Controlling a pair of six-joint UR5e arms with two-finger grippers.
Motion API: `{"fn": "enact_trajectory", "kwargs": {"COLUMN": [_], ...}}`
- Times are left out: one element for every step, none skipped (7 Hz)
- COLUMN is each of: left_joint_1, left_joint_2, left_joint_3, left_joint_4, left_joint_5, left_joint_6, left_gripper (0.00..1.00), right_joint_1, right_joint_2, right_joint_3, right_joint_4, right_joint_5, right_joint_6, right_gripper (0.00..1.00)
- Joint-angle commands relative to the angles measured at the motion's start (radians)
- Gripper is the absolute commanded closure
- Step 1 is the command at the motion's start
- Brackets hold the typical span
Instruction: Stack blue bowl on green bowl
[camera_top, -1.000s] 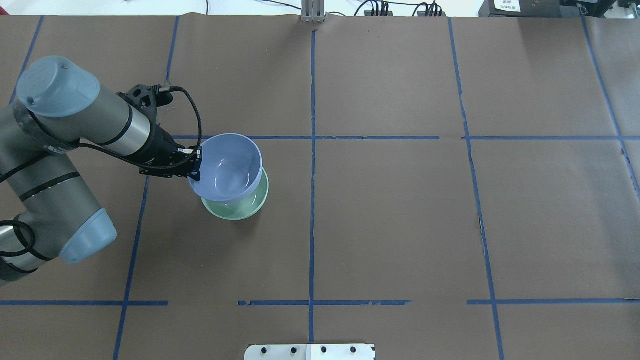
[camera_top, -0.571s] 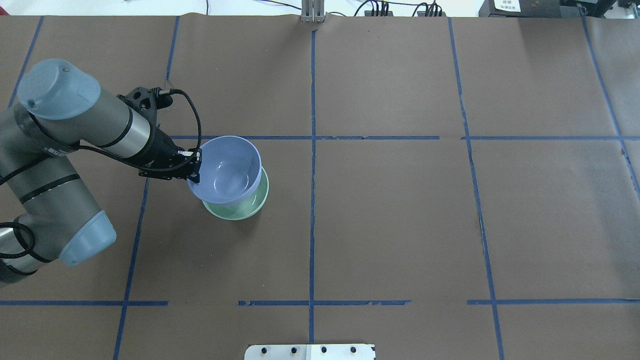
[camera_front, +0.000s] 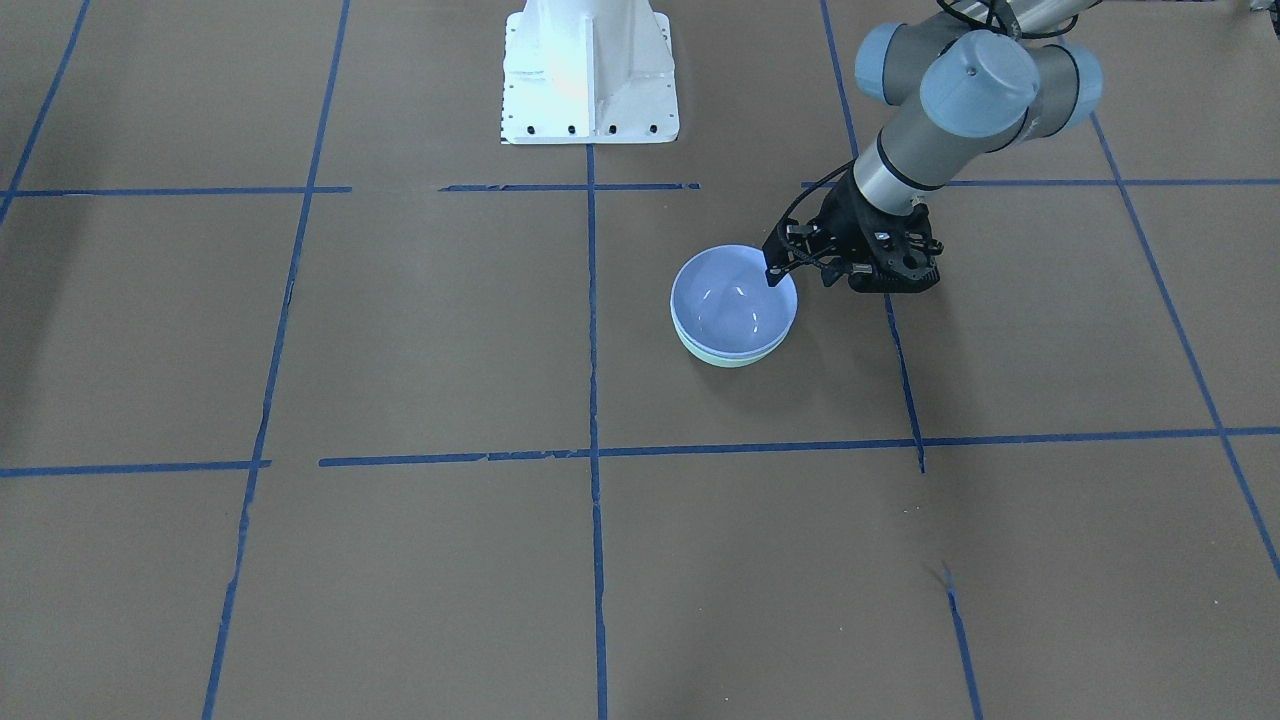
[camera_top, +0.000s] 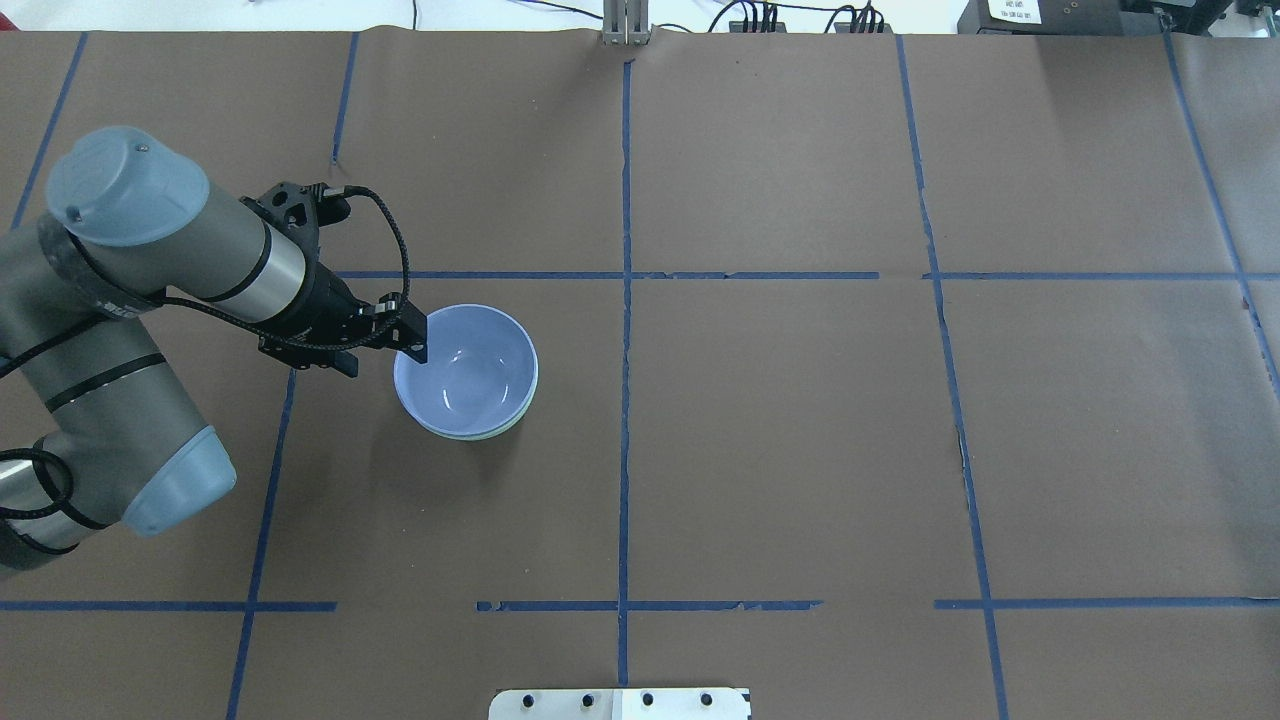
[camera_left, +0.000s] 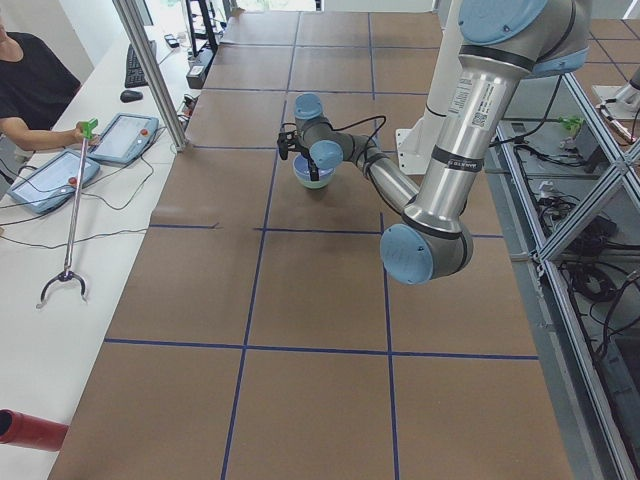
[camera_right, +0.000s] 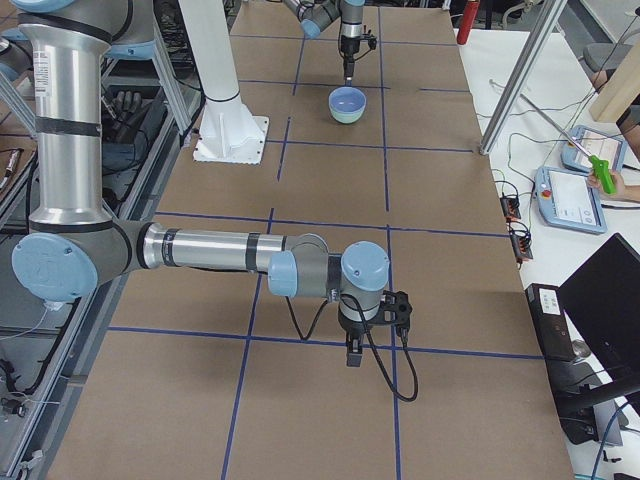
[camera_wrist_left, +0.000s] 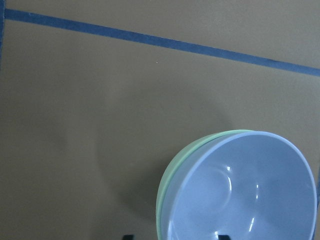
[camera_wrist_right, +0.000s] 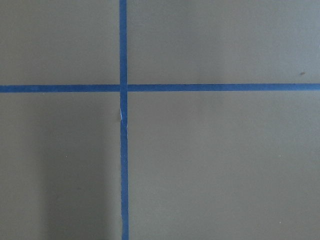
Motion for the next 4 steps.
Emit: {"fn": "enact_trajectory", "kwargs": {"left_joint_1": [-0.008, -0.023, -0.097, -0.176], "left_joint_2": [-0.004, -0.003, 0.000, 0.002], "left_joint_3": [-0.023, -0.046, -0.059, -0.063], "left_joint_4": [0.001, 0.012, 0.019, 0.067], "left_joint_5": [0.000, 0.001, 0.000, 0.000], "left_joint_6": [0.000, 0.005, 0.114, 0.259], "left_gripper": [0.00, 0.00, 0.00, 0.00], "right_joint_1": [0.000, 0.000, 0.000, 0.000], "right_joint_2": [0.000, 0.000, 0.000, 0.000], "right_joint_3": [0.000, 0.000, 0.000, 0.000], "right_joint_4": [0.000, 0.000, 0.000, 0.000], "right_joint_5": [0.000, 0.000, 0.000, 0.000], "right_joint_6": [0.000, 0.000, 0.000, 0.000], "right_gripper": [0.00, 0.00, 0.00, 0.00]}}
